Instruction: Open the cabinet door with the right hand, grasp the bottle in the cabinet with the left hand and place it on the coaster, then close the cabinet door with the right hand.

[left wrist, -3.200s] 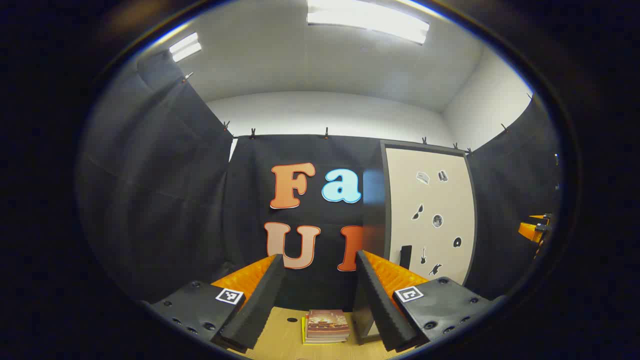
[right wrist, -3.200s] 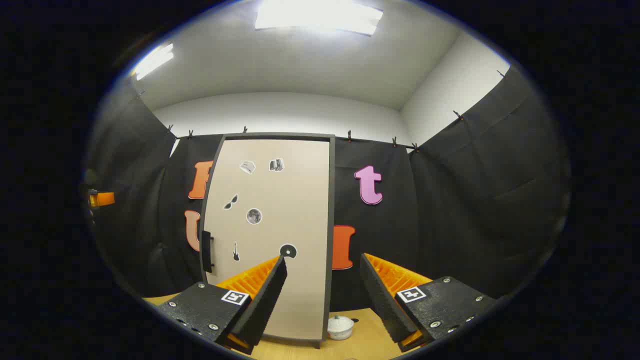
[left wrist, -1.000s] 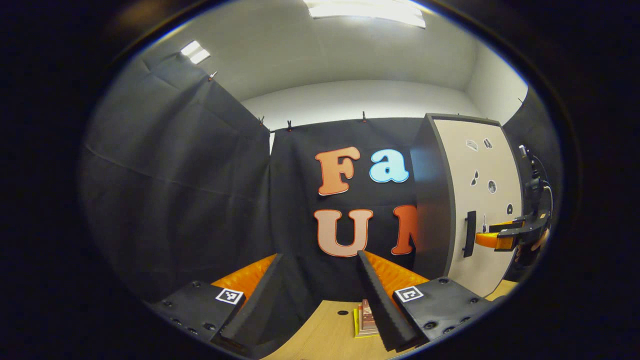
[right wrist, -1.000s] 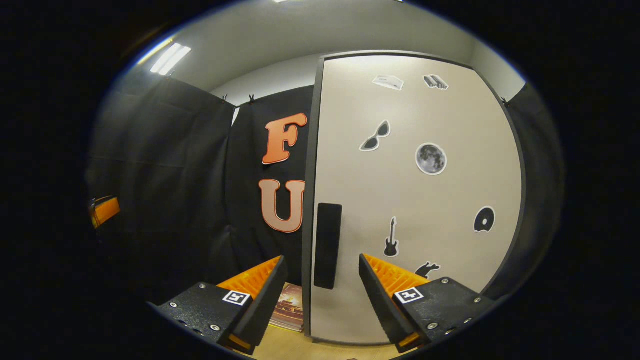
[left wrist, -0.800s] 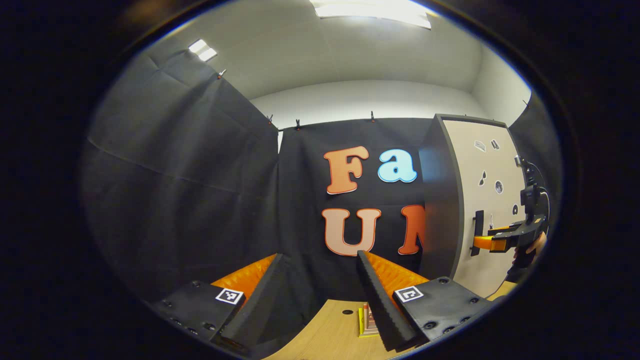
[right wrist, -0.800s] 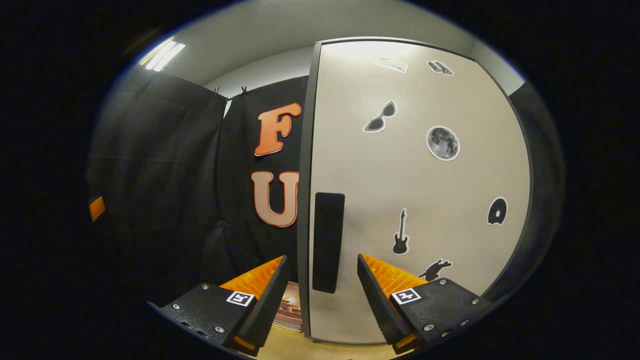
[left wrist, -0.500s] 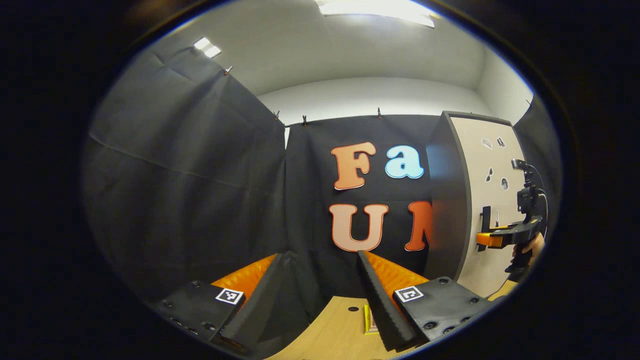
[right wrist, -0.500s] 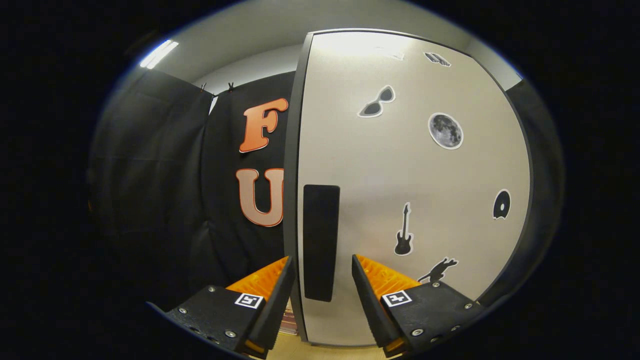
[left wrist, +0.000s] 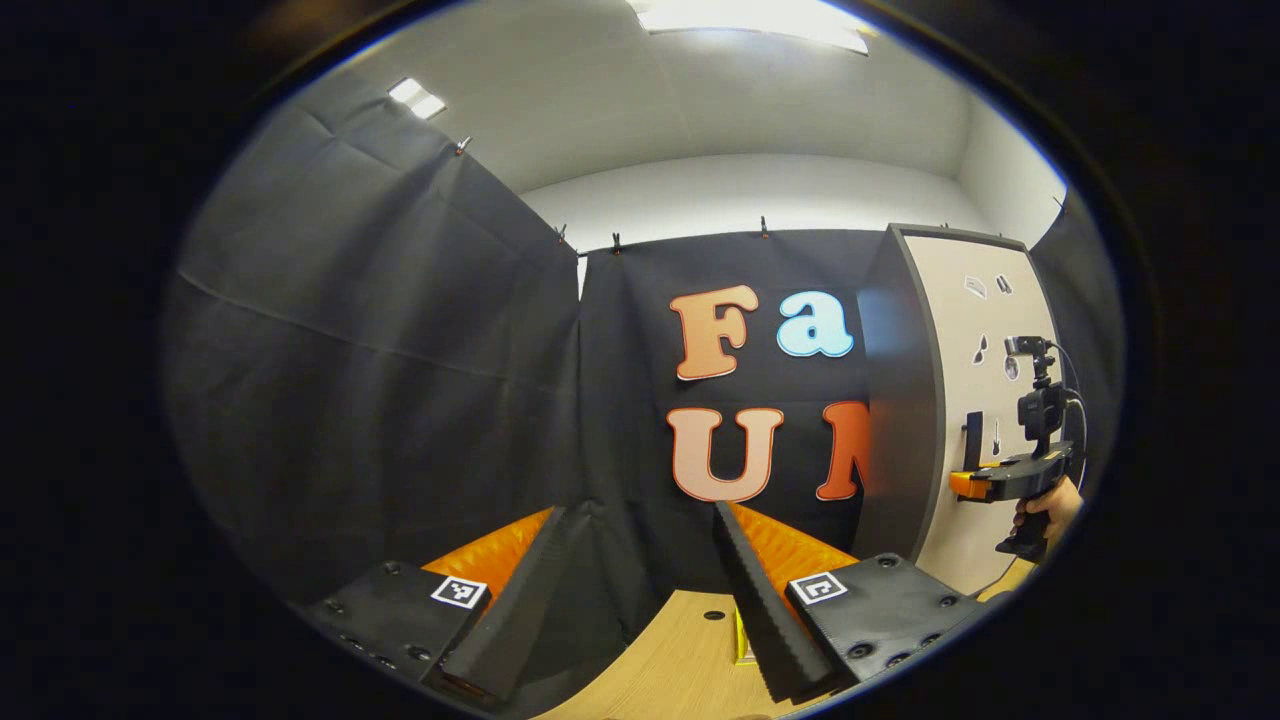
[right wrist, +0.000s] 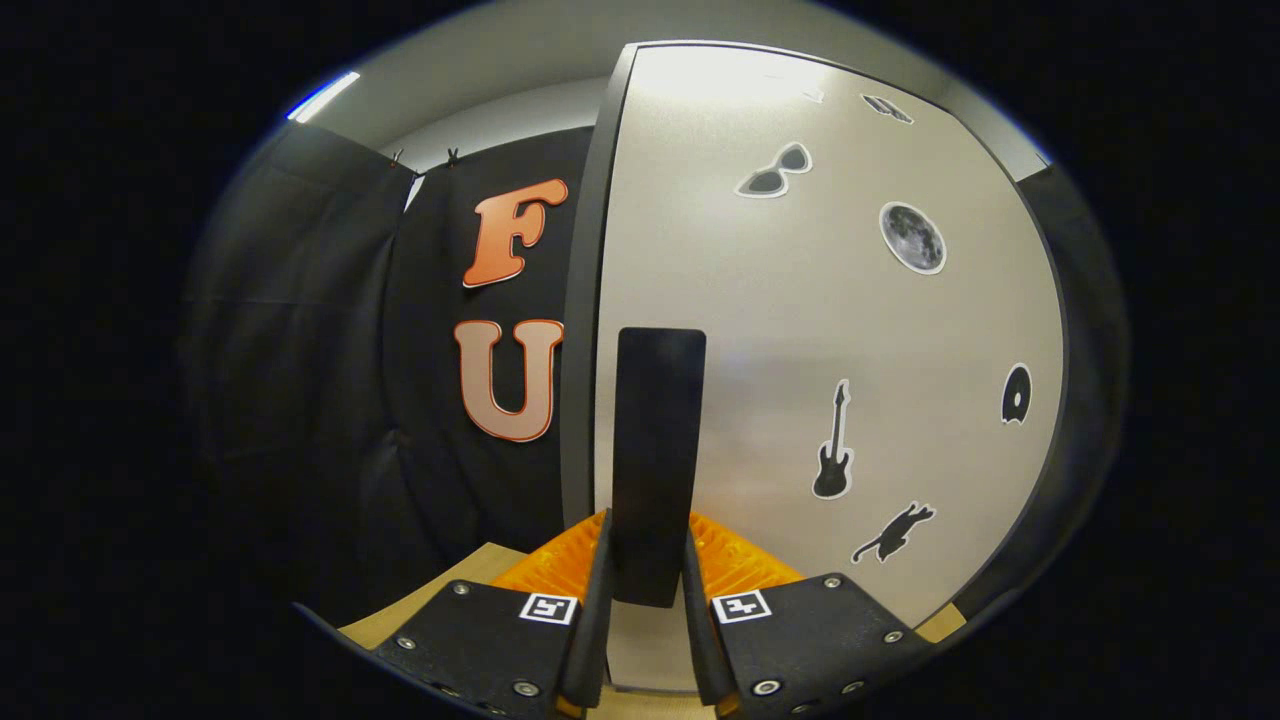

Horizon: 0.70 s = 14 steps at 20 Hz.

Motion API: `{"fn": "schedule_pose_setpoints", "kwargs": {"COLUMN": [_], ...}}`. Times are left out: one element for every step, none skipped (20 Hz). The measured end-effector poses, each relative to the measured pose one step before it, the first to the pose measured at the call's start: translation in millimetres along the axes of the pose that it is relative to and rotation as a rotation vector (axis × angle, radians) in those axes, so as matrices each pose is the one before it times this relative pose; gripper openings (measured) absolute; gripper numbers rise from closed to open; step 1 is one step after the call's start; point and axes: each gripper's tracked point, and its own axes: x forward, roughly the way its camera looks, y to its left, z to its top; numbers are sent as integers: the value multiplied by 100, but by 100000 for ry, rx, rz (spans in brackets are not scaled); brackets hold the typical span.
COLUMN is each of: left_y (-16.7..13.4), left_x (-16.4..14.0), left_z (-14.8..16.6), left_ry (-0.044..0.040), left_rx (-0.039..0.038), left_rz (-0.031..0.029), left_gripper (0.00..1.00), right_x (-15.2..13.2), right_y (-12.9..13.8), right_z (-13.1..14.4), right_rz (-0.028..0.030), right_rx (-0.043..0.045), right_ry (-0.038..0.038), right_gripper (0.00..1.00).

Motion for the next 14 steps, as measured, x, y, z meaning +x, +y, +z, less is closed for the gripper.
{"fn": "schedule_pose_setpoints", "kwargs": {"left_y": [-395,-211,-422,-213,-375,-346,-651,-644,-651,-354,-540,-530,-752,-910], "left_x": [-30,-77,150,153,80,134,57,-98,-142,-309,-29,328,437,529], "left_z": [92,90,58,148,116,0,51,35,-53,-245,-343,-638,-711,-761], "left_ry": [76,-54,-172,-668,-704,-436,-271,-33,4,-199,-65,216,927,1356], "left_rx": [-156,-99,372,345,204,-77,-233,-82,62,220,898,684,17,-777], "left_rz": [-453,-413,-403,-120,-153,-467,-1117,-1059,-940,-823,-604,-426,-1085,-1595], "left_gripper": [94,94,96,96,96,96,96,94,94,94,94,93,94,96], "right_x": [-17,-194,-158,-175,-233,-406,-486,-645,-705,-843,-1086,-1166,-1792,-1750], "right_y": [7,15,43,23,93,107,253,354,297,157,-7,-20,27,-83], "right_z": [-190,105,10,27,80,57,247,223,83,81,-111,-57,-244,-231], "right_rz": [886,1438,1524,1477,1547,1320,1235,1292,1908,2444,2755,1962,1488,1131], "right_rx": [1363,869,-35,-145,-845,-829,-616,-788,-714,284,-14,334,-378,-957], "right_ry": [752,688,30,-805,-833,-353,-301,303,-287,-1658,-1821,-1327,-348,-261], "right_gripper": [30,28,24,23,22,22,22,22,22,22,23,22,22,22]}}
